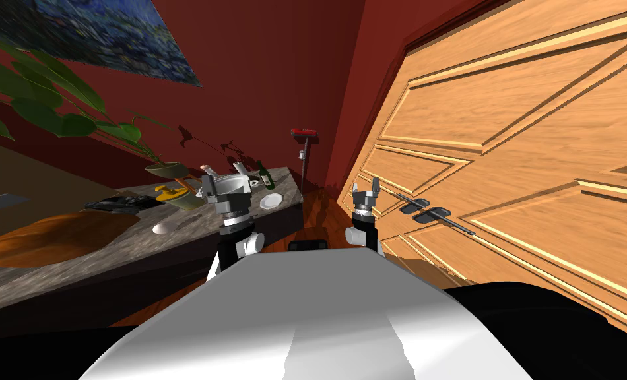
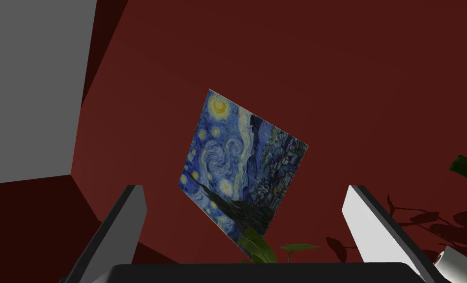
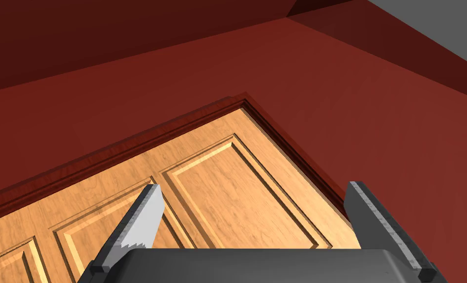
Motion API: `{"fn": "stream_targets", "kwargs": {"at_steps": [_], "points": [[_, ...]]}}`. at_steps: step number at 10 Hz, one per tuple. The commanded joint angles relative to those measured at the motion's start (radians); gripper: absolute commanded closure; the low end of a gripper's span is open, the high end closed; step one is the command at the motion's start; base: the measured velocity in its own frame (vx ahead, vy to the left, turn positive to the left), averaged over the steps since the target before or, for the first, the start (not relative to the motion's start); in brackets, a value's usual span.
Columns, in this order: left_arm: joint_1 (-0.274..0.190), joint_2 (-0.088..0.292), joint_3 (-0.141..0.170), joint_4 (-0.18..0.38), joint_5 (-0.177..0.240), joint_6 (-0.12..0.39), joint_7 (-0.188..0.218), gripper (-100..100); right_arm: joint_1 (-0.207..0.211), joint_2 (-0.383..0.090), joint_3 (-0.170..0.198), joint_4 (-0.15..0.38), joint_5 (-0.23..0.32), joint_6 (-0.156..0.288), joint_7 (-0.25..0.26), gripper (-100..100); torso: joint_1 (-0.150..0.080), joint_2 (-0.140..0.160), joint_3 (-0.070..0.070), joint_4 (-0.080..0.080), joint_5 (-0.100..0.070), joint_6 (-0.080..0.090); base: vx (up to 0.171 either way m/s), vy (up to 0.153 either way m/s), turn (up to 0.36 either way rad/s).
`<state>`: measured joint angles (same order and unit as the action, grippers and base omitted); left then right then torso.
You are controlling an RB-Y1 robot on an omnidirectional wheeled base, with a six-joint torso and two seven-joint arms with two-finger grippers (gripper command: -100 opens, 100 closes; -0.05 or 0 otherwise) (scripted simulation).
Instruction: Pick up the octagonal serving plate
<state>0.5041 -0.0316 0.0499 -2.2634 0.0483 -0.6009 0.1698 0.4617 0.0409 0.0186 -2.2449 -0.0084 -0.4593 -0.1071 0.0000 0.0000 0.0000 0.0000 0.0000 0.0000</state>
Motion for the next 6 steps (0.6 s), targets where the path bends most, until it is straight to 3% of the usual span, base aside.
{"fn": "stream_targets", "kwargs": {"at_steps": [1,6], "points": [[-0.001,0.042,-0.008,0.005,-0.008,0.014,0.006,-100,0.0,0.0,0.0,0.0,0.0,0.0,0.0,0,0.0,0.0,0.0,0.0,0.0,0.0,0.002,0.011,0.017],[-0.012,0.16,-0.063,0.042,-0.066,0.111,0.045,-100,0.0,0.0,0.0,0.0,0.0,0.0,0.0,0,0.003,-0.001,0.0,0.0,0.001,0.0,0.009,0.038,0.024]]}}
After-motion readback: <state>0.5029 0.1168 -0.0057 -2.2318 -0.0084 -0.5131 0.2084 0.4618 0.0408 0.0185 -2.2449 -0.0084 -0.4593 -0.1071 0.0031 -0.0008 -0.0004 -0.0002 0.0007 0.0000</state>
